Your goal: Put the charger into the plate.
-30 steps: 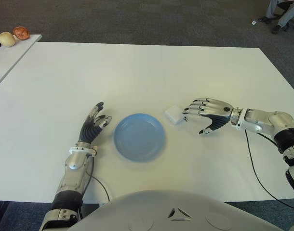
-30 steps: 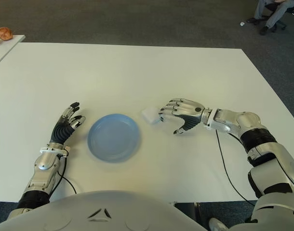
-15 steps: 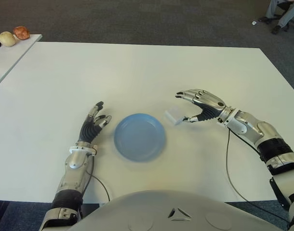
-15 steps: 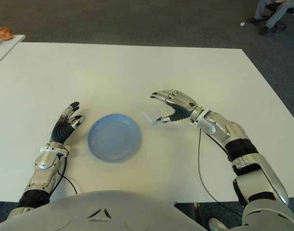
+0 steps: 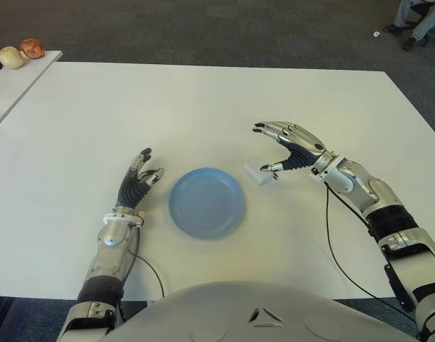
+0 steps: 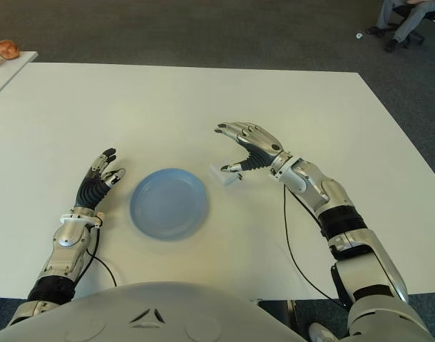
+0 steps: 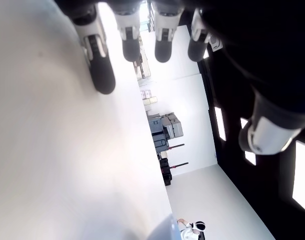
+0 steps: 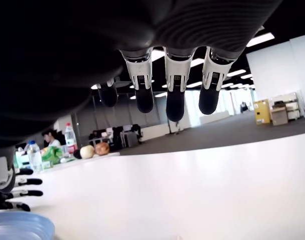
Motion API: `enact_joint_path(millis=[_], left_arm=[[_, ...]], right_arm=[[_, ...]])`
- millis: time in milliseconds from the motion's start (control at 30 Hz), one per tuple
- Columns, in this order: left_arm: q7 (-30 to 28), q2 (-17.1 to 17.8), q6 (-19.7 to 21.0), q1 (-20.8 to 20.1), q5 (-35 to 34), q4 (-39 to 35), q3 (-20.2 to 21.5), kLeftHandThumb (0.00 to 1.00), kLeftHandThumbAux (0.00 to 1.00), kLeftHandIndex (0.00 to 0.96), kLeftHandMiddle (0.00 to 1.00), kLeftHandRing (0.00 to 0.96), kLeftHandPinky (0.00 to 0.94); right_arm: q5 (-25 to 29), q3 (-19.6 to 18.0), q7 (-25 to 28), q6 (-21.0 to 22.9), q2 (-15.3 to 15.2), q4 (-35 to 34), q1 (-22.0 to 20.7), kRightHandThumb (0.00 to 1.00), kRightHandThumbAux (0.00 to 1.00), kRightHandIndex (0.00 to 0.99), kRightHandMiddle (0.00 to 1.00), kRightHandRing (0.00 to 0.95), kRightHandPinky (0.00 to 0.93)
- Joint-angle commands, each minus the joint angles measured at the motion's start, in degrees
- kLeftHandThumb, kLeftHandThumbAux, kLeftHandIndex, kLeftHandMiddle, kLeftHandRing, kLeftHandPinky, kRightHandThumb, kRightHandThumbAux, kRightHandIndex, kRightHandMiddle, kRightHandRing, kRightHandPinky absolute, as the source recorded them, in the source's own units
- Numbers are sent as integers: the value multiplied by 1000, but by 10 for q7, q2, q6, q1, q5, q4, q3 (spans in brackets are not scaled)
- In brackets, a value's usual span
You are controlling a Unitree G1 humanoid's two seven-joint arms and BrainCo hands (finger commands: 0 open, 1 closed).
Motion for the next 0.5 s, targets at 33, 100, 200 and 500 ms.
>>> enact_joint_path(millis=[33,100,200,500], left_arm=[[-7,-14,38,14,21,48,-23,0,532,94,70,57,53],[-4,-15,34,10,23,55,-24,0,530,94,70,56,52],[-1,-16,29,5,25,63,-25,0,529,96,76,59,53],[2,-18,17,-2,25,77,-25,0,528,103,85,68,64]], right_arm=[[19,-11,39,74,34,-55,36,176,376,0,52,78,135],[18,-13,45,95,43,-69,44,181,365,0,43,70,130],[9,-17,46,129,57,-86,55,184,357,0,24,51,111],[-18,-25,49,232,91,-149,86,211,316,0,0,9,69]])
